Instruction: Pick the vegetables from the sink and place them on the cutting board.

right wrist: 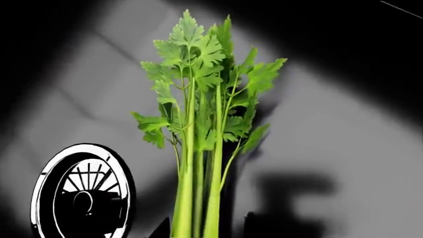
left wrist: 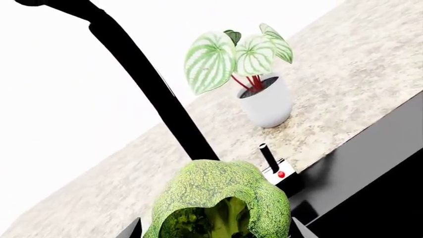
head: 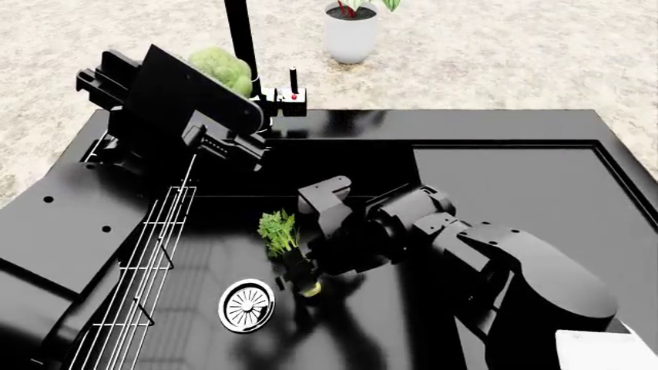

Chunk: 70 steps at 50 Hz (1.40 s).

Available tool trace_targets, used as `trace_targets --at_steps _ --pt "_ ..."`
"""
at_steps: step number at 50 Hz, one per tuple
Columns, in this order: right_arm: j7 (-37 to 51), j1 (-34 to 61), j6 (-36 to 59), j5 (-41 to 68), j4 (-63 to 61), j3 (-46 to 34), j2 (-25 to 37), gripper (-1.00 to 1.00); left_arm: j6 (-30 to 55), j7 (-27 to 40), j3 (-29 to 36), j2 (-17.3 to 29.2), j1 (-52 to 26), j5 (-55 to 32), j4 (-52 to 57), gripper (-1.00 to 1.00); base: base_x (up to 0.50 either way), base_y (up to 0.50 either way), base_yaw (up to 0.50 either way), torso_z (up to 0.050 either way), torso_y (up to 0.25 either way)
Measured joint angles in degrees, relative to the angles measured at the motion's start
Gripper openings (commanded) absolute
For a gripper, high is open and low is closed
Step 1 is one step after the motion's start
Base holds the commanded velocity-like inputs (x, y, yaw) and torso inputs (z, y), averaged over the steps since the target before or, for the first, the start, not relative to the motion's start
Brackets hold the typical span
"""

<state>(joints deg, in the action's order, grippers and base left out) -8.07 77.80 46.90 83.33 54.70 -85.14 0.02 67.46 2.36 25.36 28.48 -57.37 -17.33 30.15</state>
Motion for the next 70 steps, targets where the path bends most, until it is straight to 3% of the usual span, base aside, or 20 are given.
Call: trace_targets --at_steps 16,36,54,70 --pt "0.6 1.4 -0.7 3.1 -0.7 -1.5 0.8 -1.00 0.2 0.0 -0.4 -0.2 0.0 -0.5 0.0 -1.00 0.00 0.00 0.00 0.000 0.000" --pt "19.9 9.7 -2.9 13.2 -32.6 8.4 18.9 -1.00 1.1 -0.8 -2.8 -1.0 0.3 -2.9 0.4 -1.00 0.00 0.00 0.00 0.000 0.000" --pt "29.2 12.3 -4.6 18.3 -48.0 14.1 28.5 -1.00 1.2 -0.8 -3.6 -1.0 0.2 -3.6 1.3 -1.00 0.00 0.00 0.00 0.000 0.000" --pt "36.1 13.0 -8.1 22.8 -62.0 20.5 39.5 -1.00 0.4 -1.6 -3.1 -0.8 0.7 -4.3 1.6 -1.00 0.00 0.00 0.00 0.004 0.241"
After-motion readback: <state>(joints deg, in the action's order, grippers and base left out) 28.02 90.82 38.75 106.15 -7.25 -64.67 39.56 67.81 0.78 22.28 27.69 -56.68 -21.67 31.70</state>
